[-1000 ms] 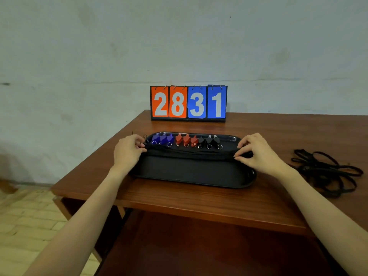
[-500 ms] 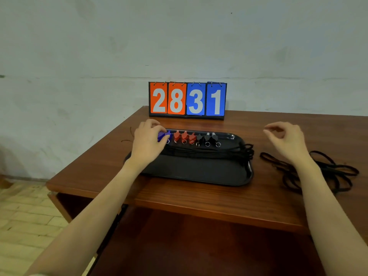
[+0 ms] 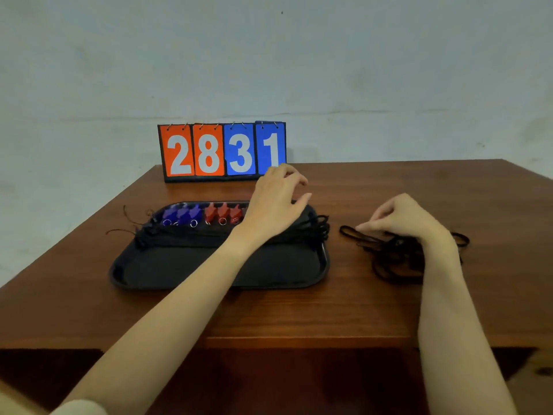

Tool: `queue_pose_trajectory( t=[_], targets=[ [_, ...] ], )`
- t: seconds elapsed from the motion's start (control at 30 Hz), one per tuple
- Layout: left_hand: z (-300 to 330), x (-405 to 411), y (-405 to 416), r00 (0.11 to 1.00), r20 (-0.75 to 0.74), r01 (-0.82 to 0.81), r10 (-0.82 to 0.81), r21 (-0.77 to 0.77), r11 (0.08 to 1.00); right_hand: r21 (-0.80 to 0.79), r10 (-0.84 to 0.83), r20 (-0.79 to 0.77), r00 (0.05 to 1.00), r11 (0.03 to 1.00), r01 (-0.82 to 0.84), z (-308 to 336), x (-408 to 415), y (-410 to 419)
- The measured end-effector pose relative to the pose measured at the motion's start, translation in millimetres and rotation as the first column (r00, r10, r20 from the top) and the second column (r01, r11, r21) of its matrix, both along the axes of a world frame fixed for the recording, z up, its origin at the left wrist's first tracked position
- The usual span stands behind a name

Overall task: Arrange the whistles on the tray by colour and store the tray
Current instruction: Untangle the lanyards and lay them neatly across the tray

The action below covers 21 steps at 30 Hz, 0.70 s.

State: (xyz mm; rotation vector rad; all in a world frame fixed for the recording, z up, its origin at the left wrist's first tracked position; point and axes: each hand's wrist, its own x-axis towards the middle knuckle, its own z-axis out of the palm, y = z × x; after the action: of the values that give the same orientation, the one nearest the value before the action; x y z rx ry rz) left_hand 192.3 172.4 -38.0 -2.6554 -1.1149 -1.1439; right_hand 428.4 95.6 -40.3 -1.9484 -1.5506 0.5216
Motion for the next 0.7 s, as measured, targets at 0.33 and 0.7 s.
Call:
queue_pose_trajectory(
  t=[0.33, 0.7],
  targets=[
    [-16.2, 48.2, -0.6, 0.992, -0.015, 0.127, -0.128, -0.041, 0.991, -0.331, -0.013, 0.056, 0.998, 0.943, 0.031, 4.7, 3.3, -5.0],
    [-22.0, 44.9, 0.3, 0.974, 0.069, 0.223, -0.217, -0.079, 0.972, 0.167, -0.006, -0.094, 0.996, 0.986, 0.021, 10.2, -7.5, -8.1]
  ],
)
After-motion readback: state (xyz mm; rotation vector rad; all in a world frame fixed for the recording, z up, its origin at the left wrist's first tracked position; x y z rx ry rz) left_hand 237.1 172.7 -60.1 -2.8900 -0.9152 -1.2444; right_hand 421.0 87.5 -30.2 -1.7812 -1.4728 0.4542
